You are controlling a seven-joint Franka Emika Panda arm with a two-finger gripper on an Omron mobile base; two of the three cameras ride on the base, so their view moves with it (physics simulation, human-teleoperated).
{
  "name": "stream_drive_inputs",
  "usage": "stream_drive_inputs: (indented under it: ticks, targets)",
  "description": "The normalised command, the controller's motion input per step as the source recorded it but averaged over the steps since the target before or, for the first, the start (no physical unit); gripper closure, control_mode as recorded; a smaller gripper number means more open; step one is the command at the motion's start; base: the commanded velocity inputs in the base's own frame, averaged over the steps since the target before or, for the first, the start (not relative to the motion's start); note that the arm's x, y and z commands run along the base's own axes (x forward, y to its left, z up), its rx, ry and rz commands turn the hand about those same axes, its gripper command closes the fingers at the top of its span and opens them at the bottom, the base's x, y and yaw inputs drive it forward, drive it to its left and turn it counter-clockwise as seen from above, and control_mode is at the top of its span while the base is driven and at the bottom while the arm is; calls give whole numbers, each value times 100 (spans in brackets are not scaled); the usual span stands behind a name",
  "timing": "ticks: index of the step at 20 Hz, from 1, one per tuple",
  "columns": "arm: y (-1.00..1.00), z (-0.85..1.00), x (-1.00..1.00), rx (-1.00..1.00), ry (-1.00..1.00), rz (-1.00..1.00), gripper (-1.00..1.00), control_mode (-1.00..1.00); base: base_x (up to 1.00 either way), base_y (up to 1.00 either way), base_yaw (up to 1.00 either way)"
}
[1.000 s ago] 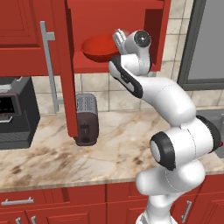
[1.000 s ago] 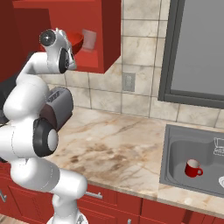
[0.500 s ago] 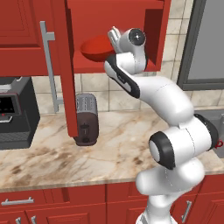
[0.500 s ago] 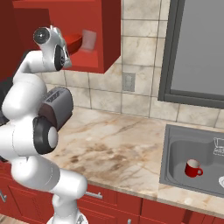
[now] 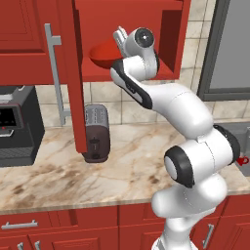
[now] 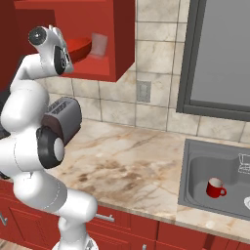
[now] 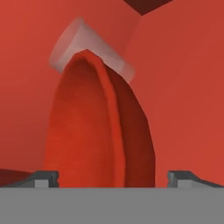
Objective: Pick the mug and place it in the sink. Pick the bowl and place it in the open cabinet and then close the cabinet.
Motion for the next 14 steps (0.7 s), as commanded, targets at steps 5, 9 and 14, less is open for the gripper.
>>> stream_drive_inputs:
  ticks: [5,9,14]
  targets:
    - [27,0,2,8,1,0,-100,-100,0,0,0]
    - [55,0,1,22,3,0,-100,-100,0,0,0]
    - [57,0,13,29,1,0,-100,-100,0,0,0]
